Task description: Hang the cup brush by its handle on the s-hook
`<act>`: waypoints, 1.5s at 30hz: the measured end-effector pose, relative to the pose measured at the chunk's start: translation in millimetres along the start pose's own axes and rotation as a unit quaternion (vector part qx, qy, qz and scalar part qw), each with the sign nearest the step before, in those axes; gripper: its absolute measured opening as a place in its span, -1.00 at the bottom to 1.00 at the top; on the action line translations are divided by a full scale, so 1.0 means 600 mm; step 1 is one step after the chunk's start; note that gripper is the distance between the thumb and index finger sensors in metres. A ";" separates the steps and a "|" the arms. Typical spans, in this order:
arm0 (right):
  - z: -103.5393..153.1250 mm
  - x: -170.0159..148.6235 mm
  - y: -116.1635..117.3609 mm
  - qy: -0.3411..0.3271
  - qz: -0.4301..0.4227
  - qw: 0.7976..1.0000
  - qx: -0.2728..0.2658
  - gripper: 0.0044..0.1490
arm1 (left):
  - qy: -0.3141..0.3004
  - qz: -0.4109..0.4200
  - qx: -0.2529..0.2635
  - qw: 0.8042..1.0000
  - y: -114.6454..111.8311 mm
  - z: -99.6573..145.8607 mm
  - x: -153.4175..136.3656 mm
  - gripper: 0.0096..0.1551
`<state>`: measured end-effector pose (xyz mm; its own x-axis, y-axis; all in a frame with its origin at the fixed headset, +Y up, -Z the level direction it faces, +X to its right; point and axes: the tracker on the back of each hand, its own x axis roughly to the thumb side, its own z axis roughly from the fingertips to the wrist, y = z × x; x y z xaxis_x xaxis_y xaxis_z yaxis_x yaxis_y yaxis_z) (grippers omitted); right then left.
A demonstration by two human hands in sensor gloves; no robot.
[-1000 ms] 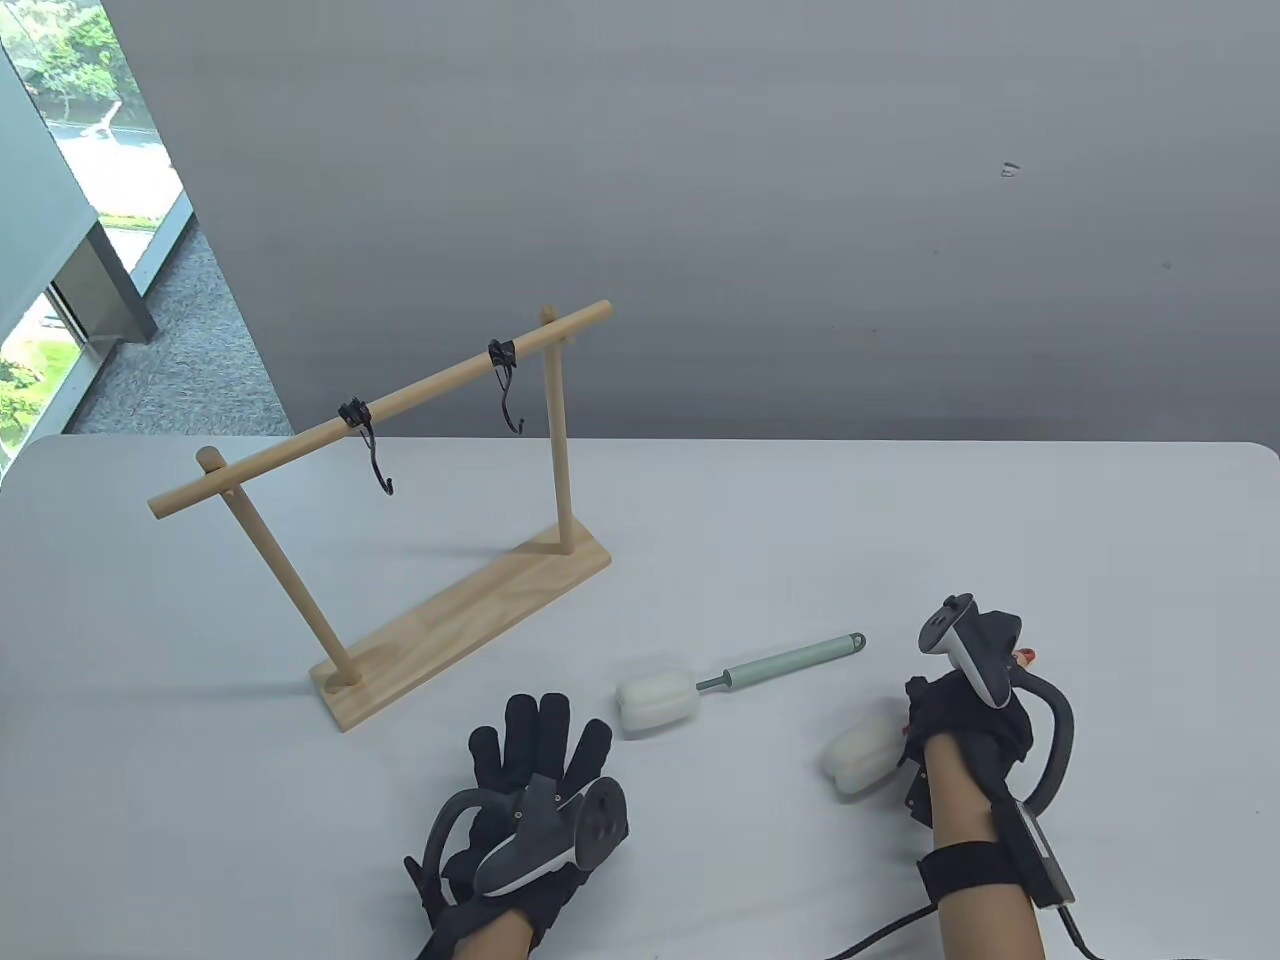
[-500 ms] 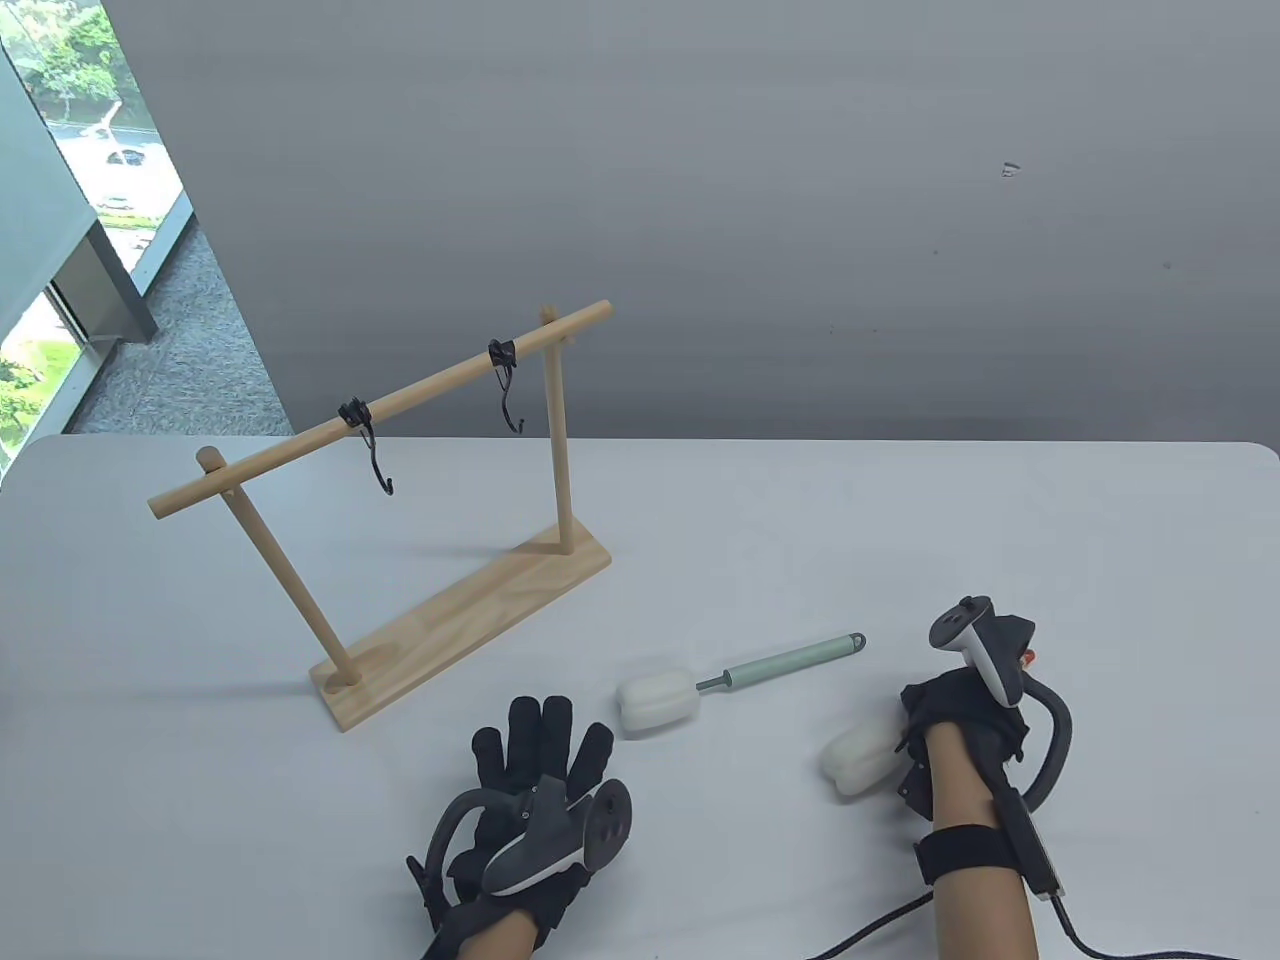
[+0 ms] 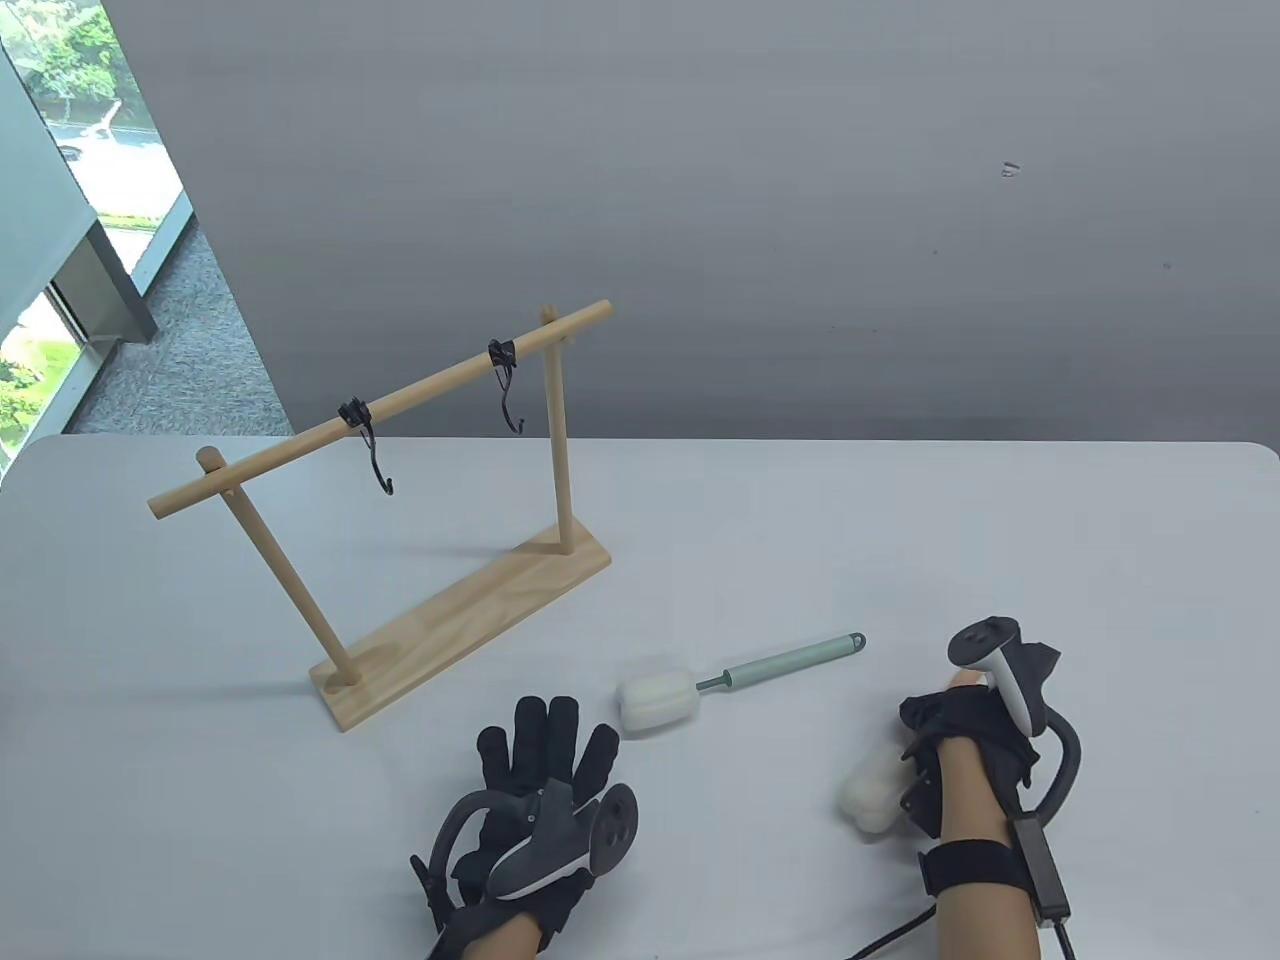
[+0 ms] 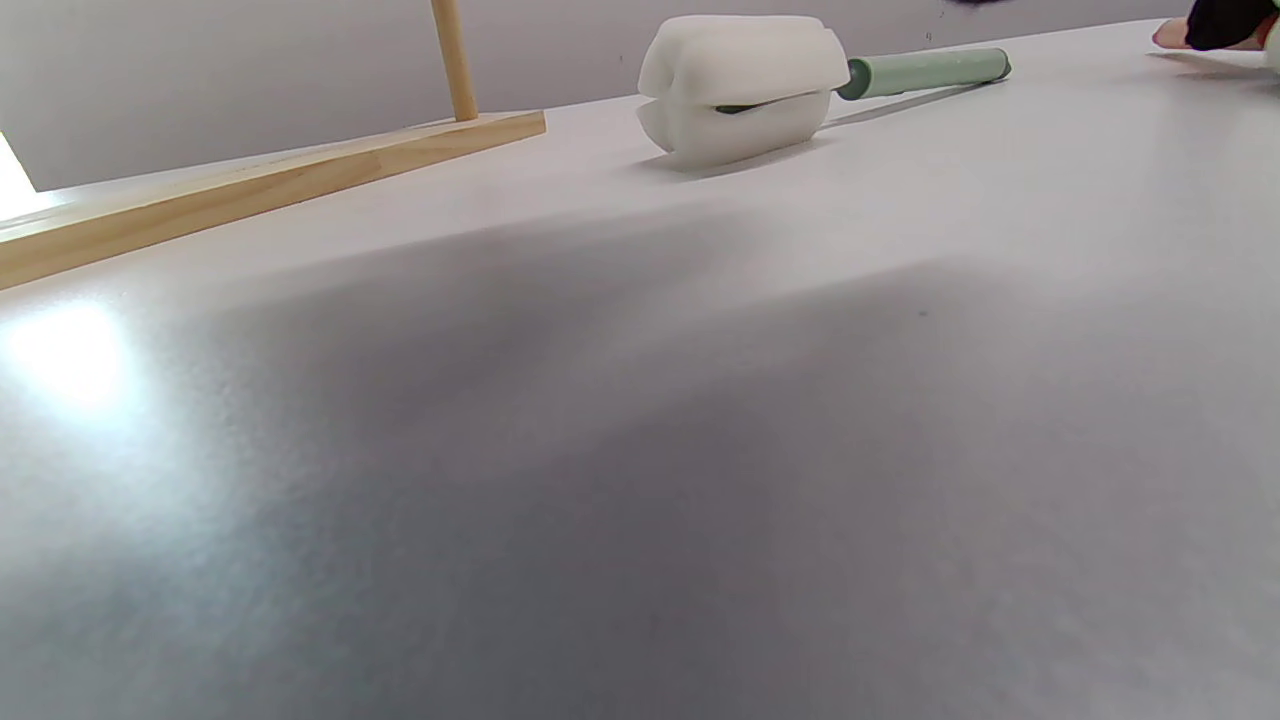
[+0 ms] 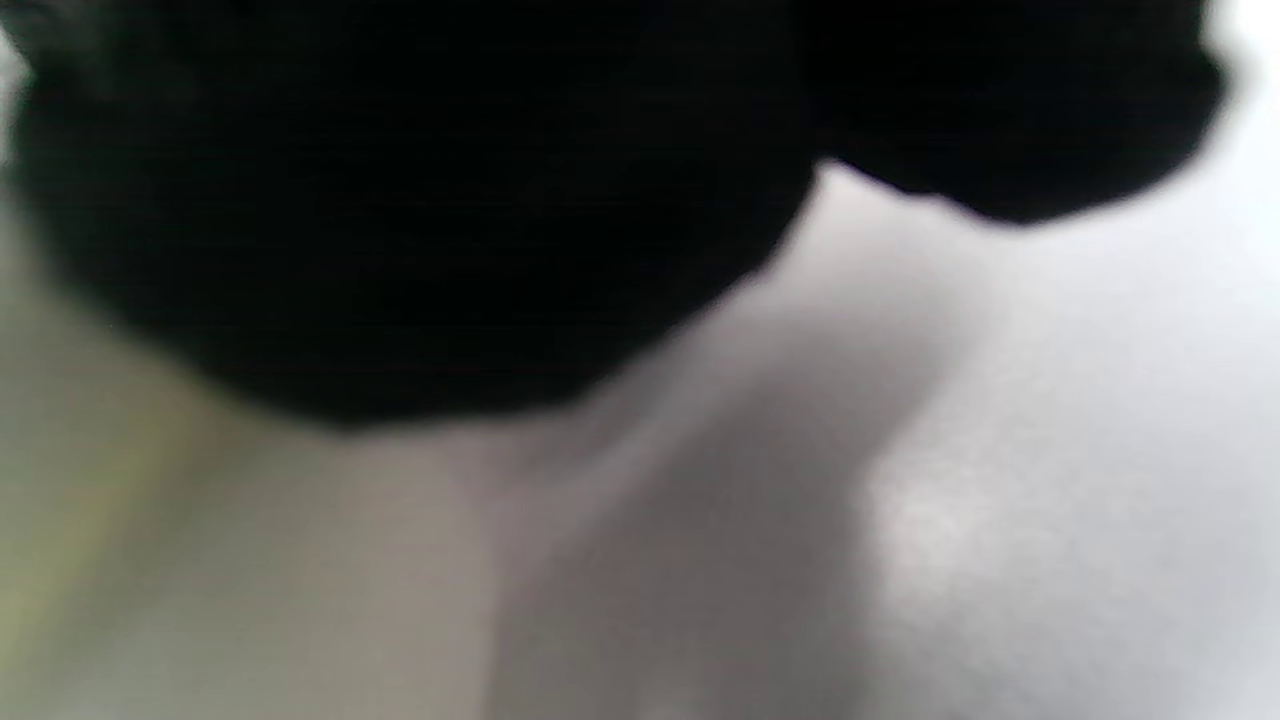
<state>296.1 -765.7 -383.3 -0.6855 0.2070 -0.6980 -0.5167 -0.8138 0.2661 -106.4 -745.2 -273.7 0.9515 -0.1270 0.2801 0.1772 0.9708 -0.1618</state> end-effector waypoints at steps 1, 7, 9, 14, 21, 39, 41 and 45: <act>0.002 -0.001 -0.002 -0.004 -0.006 1.000 -0.002 -0.23 | 0.000 0.002 0.001 1.000 0.000 0.000 0.000 -0.01; 0.075 0.043 -0.035 -0.167 -0.041 0.982 -0.077 -0.21 | -0.003 0.129 0.003 0.992 0.007 -0.010 -0.015 -0.05; 0.121 0.077 -0.030 -0.266 -0.041 0.958 -0.100 -0.22 | -0.010 0.232 0.008 0.973 0.007 -0.012 -0.024 -0.07; 0.241 0.150 0.023 -0.475 -0.024 0.869 -0.138 -0.22 | -0.038 0.459 0.043 0.887 0.014 -0.015 -0.041 -0.12; 0.345 0.191 0.084 -0.572 0.076 0.798 -0.176 -0.23 | -0.066 0.566 0.075 0.818 0.043 -0.028 -0.041 -0.13; 0.373 0.188 0.127 -0.612 0.109 0.764 -0.173 -0.17 | -0.017 0.547 0.135 0.826 0.044 -0.020 -0.051 -0.41; 0.371 0.180 0.122 -0.611 0.097 0.767 -0.169 -0.18 | 0.001 0.550 0.140 0.824 0.035 -0.021 -0.063 -0.41; 0.367 0.153 0.101 -0.603 0.087 0.774 -0.174 -0.24 | 0.038 0.563 0.170 0.808 0.029 -0.013 -0.101 -0.41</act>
<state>88.6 -676.6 -285.0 -0.8179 0.2626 0.5120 -0.3368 -0.9399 -0.0560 -159.3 -722.4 -301.1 0.4769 0.8757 0.0754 -0.8783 0.4782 0.0005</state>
